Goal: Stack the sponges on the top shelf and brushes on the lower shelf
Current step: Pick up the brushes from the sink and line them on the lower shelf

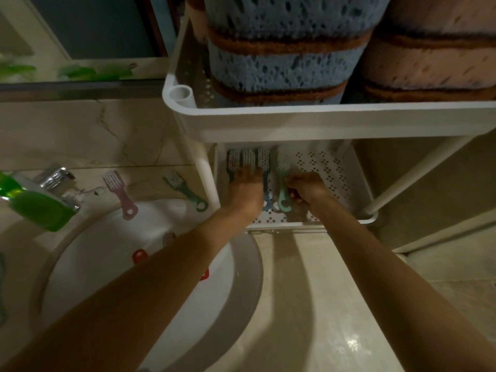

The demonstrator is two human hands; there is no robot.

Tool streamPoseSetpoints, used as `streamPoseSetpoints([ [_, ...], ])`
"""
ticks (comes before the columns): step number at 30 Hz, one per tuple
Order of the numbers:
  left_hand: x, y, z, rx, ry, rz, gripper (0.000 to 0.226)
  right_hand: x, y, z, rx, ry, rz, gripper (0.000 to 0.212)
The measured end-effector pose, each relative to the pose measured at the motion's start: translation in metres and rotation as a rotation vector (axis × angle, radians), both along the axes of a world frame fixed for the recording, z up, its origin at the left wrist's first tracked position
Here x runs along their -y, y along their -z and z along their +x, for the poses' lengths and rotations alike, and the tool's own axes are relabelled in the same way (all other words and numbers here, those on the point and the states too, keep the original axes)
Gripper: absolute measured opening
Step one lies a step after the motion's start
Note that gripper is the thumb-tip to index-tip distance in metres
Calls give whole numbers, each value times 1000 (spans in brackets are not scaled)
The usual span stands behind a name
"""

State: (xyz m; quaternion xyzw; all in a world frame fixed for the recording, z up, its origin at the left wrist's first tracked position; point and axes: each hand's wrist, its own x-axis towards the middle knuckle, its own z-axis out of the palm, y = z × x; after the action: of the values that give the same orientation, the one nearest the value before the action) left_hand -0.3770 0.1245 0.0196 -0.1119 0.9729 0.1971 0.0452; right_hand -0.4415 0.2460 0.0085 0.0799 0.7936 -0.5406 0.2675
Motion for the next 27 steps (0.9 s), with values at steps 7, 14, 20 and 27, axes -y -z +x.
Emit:
streamPoseSetpoints([
  [7,2,12,13,101,251,-118,58,21,3,-8,-101,-23,135,21],
  [14,5,11,12,130,234,-125,50,23,1,-7,-137,-5,168,23],
  [20,6,12,12,125,234,-120,47,27,-1,2,-300,-154,370,32],
  [27,6,14,13,116,219,-118,43,28,-7,-2,-338,-257,476,37],
])
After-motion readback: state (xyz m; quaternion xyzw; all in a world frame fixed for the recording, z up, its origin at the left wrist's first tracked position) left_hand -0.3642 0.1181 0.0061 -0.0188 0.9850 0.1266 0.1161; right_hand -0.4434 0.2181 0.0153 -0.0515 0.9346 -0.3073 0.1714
